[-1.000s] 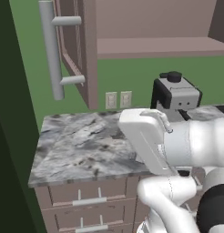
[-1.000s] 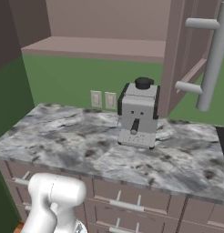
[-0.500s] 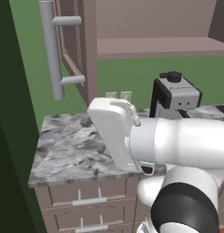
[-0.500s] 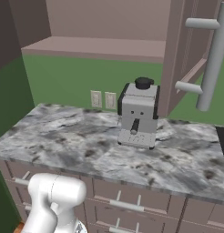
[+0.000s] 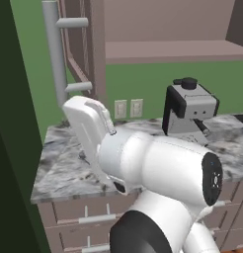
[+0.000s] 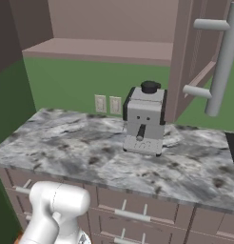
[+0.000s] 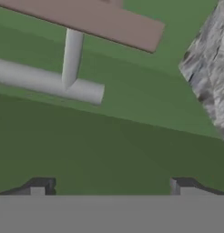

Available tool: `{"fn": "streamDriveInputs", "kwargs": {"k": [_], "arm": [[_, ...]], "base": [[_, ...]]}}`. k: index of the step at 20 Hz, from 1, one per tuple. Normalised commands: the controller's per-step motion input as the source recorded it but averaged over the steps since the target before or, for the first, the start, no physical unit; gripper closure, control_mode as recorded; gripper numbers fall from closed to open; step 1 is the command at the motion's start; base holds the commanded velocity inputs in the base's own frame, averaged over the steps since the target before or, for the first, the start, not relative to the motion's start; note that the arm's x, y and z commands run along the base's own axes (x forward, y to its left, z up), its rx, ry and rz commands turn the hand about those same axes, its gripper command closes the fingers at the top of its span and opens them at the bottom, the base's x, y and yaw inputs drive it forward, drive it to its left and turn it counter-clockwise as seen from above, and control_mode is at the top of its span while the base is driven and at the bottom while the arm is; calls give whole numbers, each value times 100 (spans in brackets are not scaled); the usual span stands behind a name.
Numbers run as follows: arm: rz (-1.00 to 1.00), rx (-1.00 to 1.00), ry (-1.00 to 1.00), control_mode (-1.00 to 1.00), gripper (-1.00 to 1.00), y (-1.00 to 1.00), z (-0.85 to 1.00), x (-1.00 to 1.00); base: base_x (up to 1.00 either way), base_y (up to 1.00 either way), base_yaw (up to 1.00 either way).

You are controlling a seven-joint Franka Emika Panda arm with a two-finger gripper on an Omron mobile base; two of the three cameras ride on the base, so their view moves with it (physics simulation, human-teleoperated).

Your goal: Open the cabinet. Pick the spray and place it next to the sink. Then close the cabinet.

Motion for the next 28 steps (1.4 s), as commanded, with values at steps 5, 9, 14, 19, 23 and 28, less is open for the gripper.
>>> {"fn": "streamDriveInputs", "kwargs": {"k": [5, 9, 14, 19, 23, 28], "arm": [[-24, 24, 10, -100, -100, 25, 16, 7], [-20, 16, 3, -100, -100, 6, 2, 22], [-8, 15, 0, -100, -100, 7, 0, 16], [-11, 6, 0, -100, -100, 0, 0, 23], [-11, 1, 0, -100, -100, -5, 3, 23], [-8, 0, 0, -100, -100, 10, 8, 24]], "base": [[0, 0, 0], [0, 0, 0], [0, 0, 0], [0, 0, 0], [0, 0, 0], [0, 0, 0]]}}
